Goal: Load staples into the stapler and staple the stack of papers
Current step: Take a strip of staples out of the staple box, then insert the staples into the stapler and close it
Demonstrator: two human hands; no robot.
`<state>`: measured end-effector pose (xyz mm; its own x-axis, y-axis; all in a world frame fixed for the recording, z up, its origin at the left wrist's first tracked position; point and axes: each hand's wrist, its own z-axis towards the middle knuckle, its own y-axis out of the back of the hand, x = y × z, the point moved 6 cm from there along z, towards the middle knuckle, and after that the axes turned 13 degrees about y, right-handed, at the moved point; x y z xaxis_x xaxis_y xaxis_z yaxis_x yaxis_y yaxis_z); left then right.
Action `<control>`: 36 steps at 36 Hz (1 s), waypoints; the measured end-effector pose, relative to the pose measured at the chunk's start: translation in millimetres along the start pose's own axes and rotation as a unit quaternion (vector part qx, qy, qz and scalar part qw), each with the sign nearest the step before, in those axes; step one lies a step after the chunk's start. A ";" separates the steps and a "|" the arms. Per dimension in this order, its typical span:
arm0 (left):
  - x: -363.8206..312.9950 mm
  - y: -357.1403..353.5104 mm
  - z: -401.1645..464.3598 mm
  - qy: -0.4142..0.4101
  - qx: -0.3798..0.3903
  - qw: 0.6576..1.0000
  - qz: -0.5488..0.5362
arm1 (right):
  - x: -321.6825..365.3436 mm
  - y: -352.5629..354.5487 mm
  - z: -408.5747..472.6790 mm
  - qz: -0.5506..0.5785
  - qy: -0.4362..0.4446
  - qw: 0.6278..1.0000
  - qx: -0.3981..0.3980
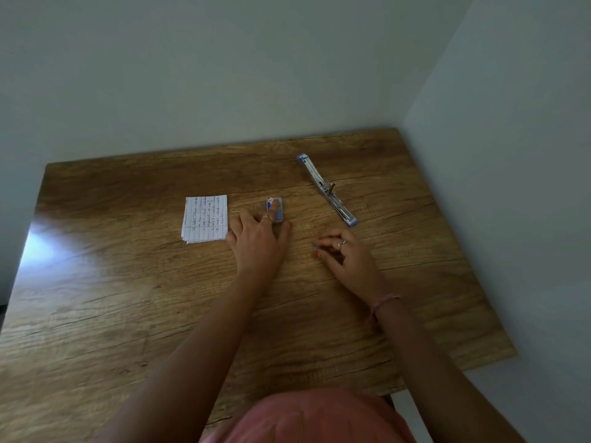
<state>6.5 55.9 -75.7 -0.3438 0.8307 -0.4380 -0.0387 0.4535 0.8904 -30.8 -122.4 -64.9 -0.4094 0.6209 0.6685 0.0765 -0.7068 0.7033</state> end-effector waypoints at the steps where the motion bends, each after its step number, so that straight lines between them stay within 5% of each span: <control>1: -0.9 1.5 0.3 0.001 0.001 1.000 -0.006 | 0.2 -0.1 0.3 -0.003 0.003 1.000 -0.004; 9: -44.2 18.1 18.6 -0.039 0.049 0.986 -0.154 | 0.0 8.0 -8.3 -0.002 -0.015 0.994 -0.112; 15: -69.0 5.6 45.3 0.099 0.158 0.934 -0.304 | -11.8 24.7 -18.9 0.073 -0.109 0.958 -0.254; 19: -77.7 -3.6 62.3 0.153 0.172 0.925 -0.302 | -20.2 26.5 -21.4 0.130 -0.159 0.936 -0.286; 22: -87.4 -7.9 71.0 0.149 0.169 0.929 -0.293 | -22.3 27.2 -18.6 0.136 -0.161 0.943 -0.259; 26: -95.6 -16.3 75.3 0.147 0.186 0.931 -0.278 | -16.4 36.0 -12.9 0.032 -0.064 0.988 -0.138; 32: -101.2 -27.9 76.9 0.126 0.198 0.938 -0.255 | -18.6 44.7 -25.1 -0.036 0.015 0.999 0.010; 36: -98.0 -34.3 68.3 0.170 0.225 0.890 -0.358 | -23.9 51.2 -28.1 -0.032 0.014 0.999 0.040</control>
<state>105.7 -19.1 -71.8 -0.6483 0.1657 -0.7431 -0.0089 0.9743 0.2250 -42.6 -182.9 -51.7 -0.4416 0.6531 0.6152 0.1212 -0.6360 0.7621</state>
